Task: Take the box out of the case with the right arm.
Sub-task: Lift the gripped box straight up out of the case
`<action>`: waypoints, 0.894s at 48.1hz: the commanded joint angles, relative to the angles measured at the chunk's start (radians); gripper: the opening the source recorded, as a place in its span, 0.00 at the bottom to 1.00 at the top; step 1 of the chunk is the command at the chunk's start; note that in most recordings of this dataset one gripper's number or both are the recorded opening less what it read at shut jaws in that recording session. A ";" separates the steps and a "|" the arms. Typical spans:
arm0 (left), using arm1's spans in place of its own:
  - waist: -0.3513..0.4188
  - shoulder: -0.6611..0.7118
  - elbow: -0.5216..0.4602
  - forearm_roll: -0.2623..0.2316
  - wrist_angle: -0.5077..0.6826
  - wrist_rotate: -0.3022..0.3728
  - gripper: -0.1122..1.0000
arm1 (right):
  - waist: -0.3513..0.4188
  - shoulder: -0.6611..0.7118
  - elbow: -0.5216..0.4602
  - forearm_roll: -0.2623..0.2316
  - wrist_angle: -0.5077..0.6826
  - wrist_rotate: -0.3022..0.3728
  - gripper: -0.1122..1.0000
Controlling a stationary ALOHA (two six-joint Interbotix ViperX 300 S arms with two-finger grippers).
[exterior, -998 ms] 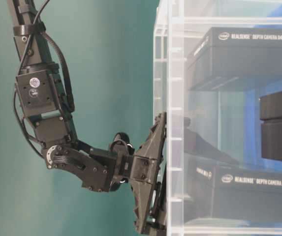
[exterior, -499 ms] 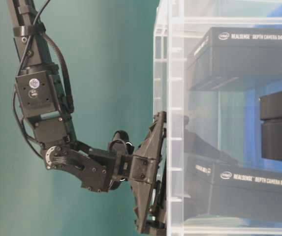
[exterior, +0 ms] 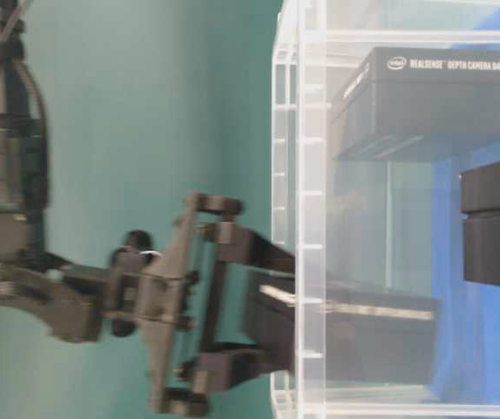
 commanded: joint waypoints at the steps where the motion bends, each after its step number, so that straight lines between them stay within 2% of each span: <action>1: -0.003 0.005 -0.025 0.003 -0.003 0.002 0.10 | 0.000 -0.067 -0.067 -0.003 0.035 0.002 0.72; 26: -0.003 0.002 -0.025 0.003 -0.003 0.002 0.10 | 0.021 -0.067 -0.321 -0.038 0.268 0.000 0.71; 43: -0.003 0.002 -0.025 0.003 -0.003 0.000 0.10 | 0.037 -0.067 -0.407 -0.052 0.311 0.000 0.71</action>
